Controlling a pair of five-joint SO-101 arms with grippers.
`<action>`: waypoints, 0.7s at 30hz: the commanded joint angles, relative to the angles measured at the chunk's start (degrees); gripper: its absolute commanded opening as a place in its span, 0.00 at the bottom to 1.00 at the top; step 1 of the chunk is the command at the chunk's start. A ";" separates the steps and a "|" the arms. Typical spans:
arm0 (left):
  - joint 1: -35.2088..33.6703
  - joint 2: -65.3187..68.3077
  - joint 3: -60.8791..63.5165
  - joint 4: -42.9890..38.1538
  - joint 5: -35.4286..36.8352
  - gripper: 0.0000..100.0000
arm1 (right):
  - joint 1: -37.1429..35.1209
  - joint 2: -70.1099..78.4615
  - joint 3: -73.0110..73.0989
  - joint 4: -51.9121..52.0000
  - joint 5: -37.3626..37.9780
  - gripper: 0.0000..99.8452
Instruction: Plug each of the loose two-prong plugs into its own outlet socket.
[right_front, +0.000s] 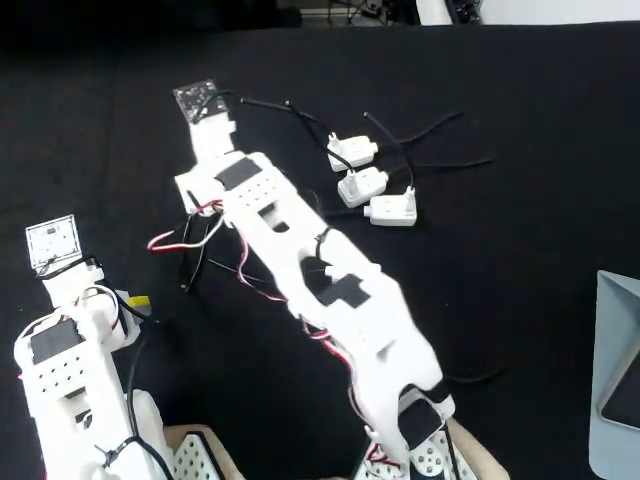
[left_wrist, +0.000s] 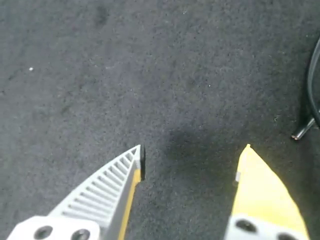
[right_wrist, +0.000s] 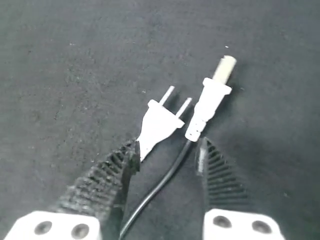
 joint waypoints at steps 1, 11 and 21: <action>-0.04 -0.97 -0.92 -1.14 0.35 0.30 | -1.14 3.38 -11.38 5.63 -0.70 0.29; -0.04 -0.97 -0.92 -1.14 0.35 0.30 | -2.37 18.95 -33.27 14.59 -0.79 0.51; -0.04 -0.97 -0.84 -1.14 0.26 0.30 | -4.40 30.55 -50.68 22.68 -0.79 0.48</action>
